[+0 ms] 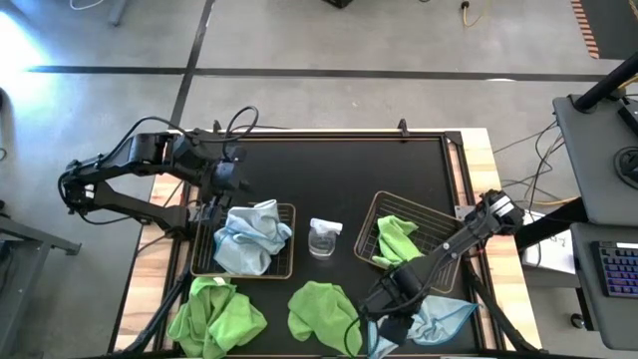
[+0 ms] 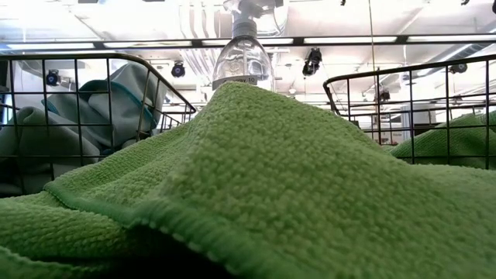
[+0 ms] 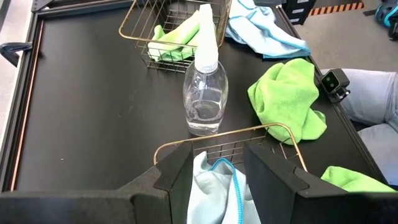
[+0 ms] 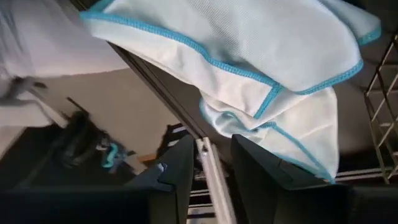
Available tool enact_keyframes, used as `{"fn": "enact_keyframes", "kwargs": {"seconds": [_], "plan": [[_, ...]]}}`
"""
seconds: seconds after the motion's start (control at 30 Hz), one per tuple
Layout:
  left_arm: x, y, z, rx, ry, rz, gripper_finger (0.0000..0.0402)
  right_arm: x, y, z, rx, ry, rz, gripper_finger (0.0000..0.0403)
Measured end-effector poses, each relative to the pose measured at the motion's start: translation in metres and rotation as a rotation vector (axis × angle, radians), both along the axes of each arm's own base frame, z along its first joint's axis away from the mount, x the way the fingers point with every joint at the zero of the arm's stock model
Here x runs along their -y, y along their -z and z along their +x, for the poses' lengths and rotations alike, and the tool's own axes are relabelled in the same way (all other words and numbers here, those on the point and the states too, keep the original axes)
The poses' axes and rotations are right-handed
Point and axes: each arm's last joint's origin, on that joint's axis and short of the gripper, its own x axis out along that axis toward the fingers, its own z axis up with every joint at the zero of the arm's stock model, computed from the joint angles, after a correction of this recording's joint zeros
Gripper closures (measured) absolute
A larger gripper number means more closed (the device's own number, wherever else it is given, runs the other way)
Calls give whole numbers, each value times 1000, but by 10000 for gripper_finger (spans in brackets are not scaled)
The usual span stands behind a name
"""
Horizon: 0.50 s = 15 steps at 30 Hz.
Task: Sort microfiber towel by color & place in baskets
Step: Put the blue microfiber towel into the left wire basket
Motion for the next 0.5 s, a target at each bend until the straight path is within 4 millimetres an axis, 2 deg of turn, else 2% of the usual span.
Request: {"fn": "enact_keyframes", "kwargs": {"seconds": [0.5], "plan": [[0,-1,1,4,-32,-36,274,-21,8,-14,266,-429,-156,310]]}}
